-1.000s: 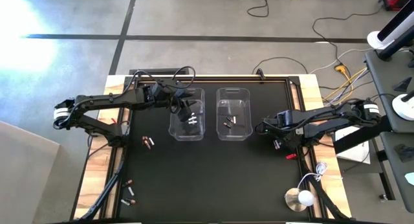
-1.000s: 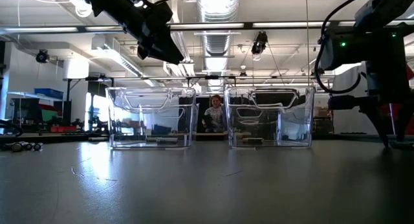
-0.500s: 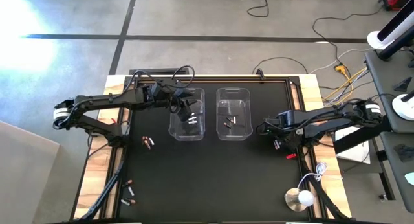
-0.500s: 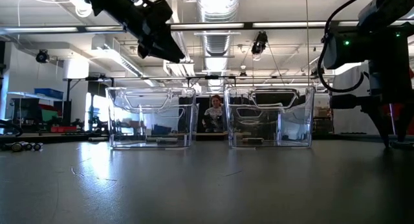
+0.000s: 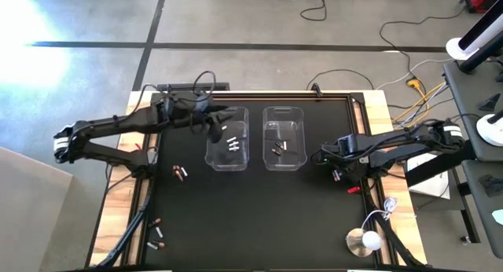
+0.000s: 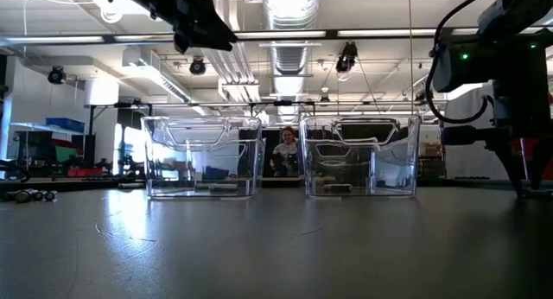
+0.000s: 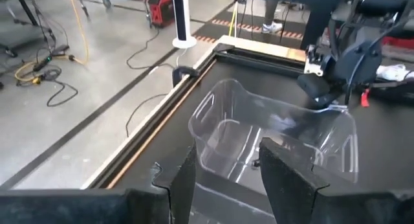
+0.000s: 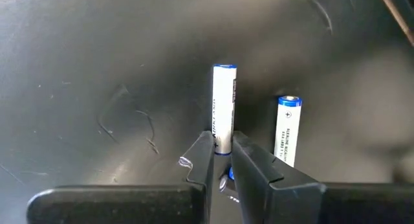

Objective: Sort batteries
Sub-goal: Put the white battery into the left transparent bin

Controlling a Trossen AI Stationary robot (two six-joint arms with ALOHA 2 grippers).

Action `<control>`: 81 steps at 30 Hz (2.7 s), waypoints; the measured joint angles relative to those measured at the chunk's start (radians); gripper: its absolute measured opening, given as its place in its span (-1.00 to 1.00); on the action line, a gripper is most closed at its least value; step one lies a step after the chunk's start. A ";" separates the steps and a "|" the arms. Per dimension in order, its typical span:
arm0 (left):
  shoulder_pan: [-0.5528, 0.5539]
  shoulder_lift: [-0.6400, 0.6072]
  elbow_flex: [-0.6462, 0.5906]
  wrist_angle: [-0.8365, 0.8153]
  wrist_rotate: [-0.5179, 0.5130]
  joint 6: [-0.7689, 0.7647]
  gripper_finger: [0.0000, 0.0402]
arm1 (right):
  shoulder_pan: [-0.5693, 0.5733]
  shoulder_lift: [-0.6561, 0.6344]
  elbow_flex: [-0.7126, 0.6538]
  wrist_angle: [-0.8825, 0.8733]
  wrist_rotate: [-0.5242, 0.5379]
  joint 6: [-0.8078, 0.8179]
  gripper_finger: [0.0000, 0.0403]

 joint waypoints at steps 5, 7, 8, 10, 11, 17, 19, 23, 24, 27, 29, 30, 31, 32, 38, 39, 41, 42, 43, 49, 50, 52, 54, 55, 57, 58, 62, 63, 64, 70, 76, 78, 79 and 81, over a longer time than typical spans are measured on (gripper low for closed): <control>0.000 -0.097 0.000 -0.085 0.001 -0.040 -0.26 | 0.018 0.001 0.068 -0.108 0.094 -0.076 -0.81; 0.000 -0.137 0.000 -0.101 0.008 -0.039 -0.26 | 0.026 0.002 0.115 -0.164 0.119 -0.145 -0.81; 0.000 -0.156 0.000 -0.106 0.027 -0.034 -0.26 | 0.033 0.002 0.139 -0.205 0.150 -0.186 -0.81; 0.003 -0.191 -0.003 -0.128 0.110 -0.005 -0.26 | 0.052 0.002 0.196 -0.256 0.217 -0.262 -0.81; 0.003 -0.205 -0.006 -0.141 0.146 0.009 -0.26 | 0.062 0.002 0.225 -0.272 0.261 -0.295 -0.81; 0.003 -0.251 -0.055 -0.177 0.299 0.010 -0.26 | 0.150 0.009 0.413 -0.272 0.506 -0.612 -0.81; 0.003 -0.257 -0.085 -0.151 0.305 -0.005 -0.26 | 0.184 0.026 0.482 -0.260 0.580 -0.728 -0.81; 0.004 -0.253 -0.168 0.022 0.329 -0.076 -0.26 | 0.243 0.092 0.616 -0.195 0.684 -0.978 -0.81; 0.003 -0.251 -0.189 0.100 0.351 -0.095 -0.26 | 0.254 0.115 0.649 -0.162 0.699 -1.038 -0.81; 0.003 -0.224 -0.253 0.346 0.452 -0.142 -0.26 | 0.279 0.194 0.747 -0.037 0.719 -1.214 -0.81; 0.003 -0.197 -0.284 0.498 0.504 -0.167 -0.26 | 0.291 0.250 0.812 0.064 0.725 -1.343 -0.81; 0.002 -0.181 -0.291 0.568 0.516 -0.183 -0.26 | 0.294 0.278 0.848 0.112 0.726 -1.408 -0.81; 0.003 -0.166 -0.291 0.622 0.527 -0.197 -0.26 | 0.295 0.305 0.884 0.158 0.725 -1.475 -0.81; 0.003 -0.151 -0.291 0.650 0.533 -0.205 -0.26 | 0.295 0.336 0.919 0.201 0.720 -1.540 -0.81; 0.002 -0.061 -0.233 0.654 0.615 -0.201 -0.26 | 0.295 0.464 1.119 0.308 0.609 -1.788 -0.81; 0.001 -0.049 -0.217 0.658 0.644 -0.201 -0.27 | 0.292 0.477 1.145 0.306 0.595 -1.800 -0.81; 0.000 -0.028 -0.193 0.654 0.694 -0.201 -0.30 | 0.293 0.491 1.181 0.307 0.564 -1.818 -0.81; 0.000 -0.019 -0.184 0.654 0.701 -0.202 -0.32 | 0.292 0.498 1.194 0.307 0.549 -1.822 -0.81; 0.001 -0.012 -0.178 0.653 0.708 -0.202 -0.34 | 0.292 0.503 1.209 0.321 0.544 -1.822 -0.81; 0.000 0.013 -0.159 0.657 0.711 -0.214 -0.43 | 0.292 0.509 1.245 0.360 0.540 -1.815 -0.81; -0.001 0.015 -0.159 0.663 0.711 -0.221 -0.43 | 0.292 0.509 1.246 0.360 0.539 -1.816 -0.81; -0.007 0.023 -0.160 0.695 0.711 -0.234 -0.43 | 0.292 0.510 1.247 0.377 0.539 -1.826 -0.81; -0.015 0.032 -0.160 0.727 0.711 -0.255 -0.43 | 0.292 0.510 1.247 0.392 0.538 -1.835 -0.81; -0.020 0.040 -0.160 0.744 0.711 -0.261 -0.43 | 0.292 0.510 1.247 0.401 0.539 -1.837 -0.81; -0.028 0.052 -0.160 0.761 0.711 -0.274 -0.43 | 0.291 0.510 1.247 0.410 0.539 -1.838 -0.81; -0.031 0.057 -0.160 0.772 0.711 -0.278 -0.43 | 0.289 0.511 1.247 0.411 0.539 -1.837 -0.81; -0.034 0.071 -0.160 0.820 0.690 -0.306 -0.43 | 0.285 0.511 1.246 0.412 0.543 -1.823 -0.81; -0.034 0.074 -0.160 0.827 0.680 -0.312 -0.43 | 0.285 0.511 1.246 0.412 0.545 -1.823 -0.81; -0.034 0.078 -0.160 0.837 0.675 -0.319 -0.43 | 0.285 0.511 1.246 0.412 0.545 -1.823 -0.81; -0.034 0.126 -0.160 0.877 0.666 -0.349 -0.43 | 0.279 0.511 1.246 0.413 0.548 -1.792 -0.81; -0.035 0.144 -0.161 0.916 0.680 -0.359 -0.43 | 0.274 0.511 1.245 0.413 0.556 -1.779 -0.81; -0.036 0.137 -0.161 0.917 0.683 -0.360 -0.43 | 0.275 0.511 1.245 0.413 0.556 -1.777 -0.81; -0.036 0.133 -0.161 0.916 0.683 -0.361 -0.43 | 0.275 0.511 1.245 0.416 0.556 -1.777 -0.81; -0.036 0.124 -0.161 0.916 0.684 -0.368 -0.43 | 0.275 0.511 1.245 0.415 0.556 -1.773 -0.81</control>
